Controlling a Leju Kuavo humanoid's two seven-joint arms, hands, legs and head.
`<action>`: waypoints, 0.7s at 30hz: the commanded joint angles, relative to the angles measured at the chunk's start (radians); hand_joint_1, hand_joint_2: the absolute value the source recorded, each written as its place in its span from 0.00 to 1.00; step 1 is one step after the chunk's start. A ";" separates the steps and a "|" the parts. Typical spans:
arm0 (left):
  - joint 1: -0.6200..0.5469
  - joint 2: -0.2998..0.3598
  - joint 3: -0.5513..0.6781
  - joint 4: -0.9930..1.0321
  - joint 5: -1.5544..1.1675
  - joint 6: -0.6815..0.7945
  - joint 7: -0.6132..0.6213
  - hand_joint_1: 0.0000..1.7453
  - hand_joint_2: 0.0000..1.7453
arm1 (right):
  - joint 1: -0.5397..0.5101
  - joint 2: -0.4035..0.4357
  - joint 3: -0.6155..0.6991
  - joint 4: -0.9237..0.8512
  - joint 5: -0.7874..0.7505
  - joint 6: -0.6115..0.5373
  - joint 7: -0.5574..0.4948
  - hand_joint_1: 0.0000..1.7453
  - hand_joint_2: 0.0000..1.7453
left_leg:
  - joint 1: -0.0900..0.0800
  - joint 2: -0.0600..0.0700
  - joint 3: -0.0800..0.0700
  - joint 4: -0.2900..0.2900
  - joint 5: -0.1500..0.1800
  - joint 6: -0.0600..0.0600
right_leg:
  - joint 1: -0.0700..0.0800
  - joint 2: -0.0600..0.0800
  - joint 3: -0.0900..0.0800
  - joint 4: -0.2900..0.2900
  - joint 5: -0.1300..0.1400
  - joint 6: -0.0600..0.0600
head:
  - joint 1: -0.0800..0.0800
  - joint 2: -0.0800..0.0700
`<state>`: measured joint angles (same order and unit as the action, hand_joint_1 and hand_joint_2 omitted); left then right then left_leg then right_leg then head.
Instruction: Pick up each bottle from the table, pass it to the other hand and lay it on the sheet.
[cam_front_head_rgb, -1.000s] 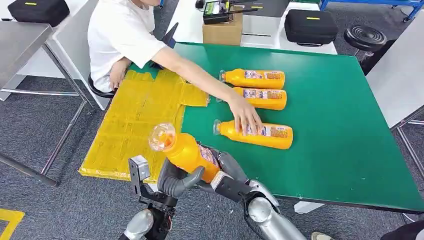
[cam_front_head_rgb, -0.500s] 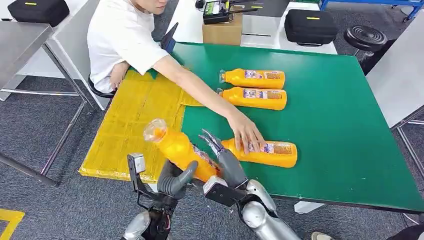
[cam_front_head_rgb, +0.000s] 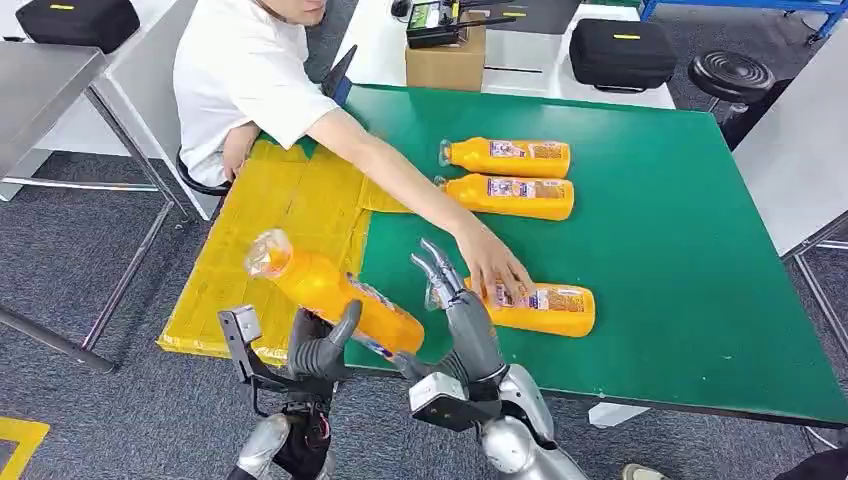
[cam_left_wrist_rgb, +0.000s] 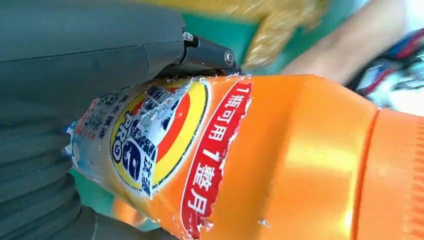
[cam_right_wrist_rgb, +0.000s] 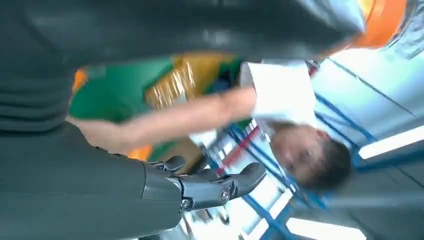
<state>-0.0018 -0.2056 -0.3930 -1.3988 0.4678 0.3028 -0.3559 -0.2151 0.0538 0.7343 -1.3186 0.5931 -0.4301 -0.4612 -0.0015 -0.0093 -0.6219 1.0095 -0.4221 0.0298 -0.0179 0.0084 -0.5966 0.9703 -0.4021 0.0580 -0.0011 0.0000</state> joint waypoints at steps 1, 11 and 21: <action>-0.116 0.073 0.085 -0.009 -0.205 0.122 -0.061 1.00 1.00 | 0.050 -0.074 0.002 -0.238 0.039 -0.162 -0.060 0.00 0.00 | 0.001 -0.001 0.002 0.000 -0.001 -0.002 | 0.001 -0.002 0.002 0.000 -0.001 -0.002 | 0.000 0.000; -0.300 0.080 0.159 0.207 -0.717 0.374 -0.096 1.00 1.00 | 0.056 -0.048 -0.009 -0.240 -0.050 -0.091 -0.121 0.00 0.00 | 0.001 -0.001 0.005 0.000 -0.001 -0.002 | 0.002 -0.003 0.006 0.000 -0.002 -0.003 | 0.000 0.000; -0.573 0.149 0.169 0.675 -1.145 0.369 0.103 1.00 1.00 | 0.107 -0.019 -0.041 -0.226 -0.134 -0.054 -0.184 0.00 1.00 | 0.001 0.000 0.004 -0.001 0.001 -0.002 | 0.001 -0.003 0.005 0.000 0.000 -0.003 | 0.000 0.000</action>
<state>-0.3634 -0.1289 -0.2289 -1.1199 -0.4590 0.6287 -0.3502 -0.1252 0.0309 0.7259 -1.5782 0.4951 -0.4929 -0.6230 -0.0013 -0.0090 -0.6218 1.0095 -0.4198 0.0299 -0.0178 0.0066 -0.5962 0.9709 -0.4012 0.0581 -0.0015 0.0000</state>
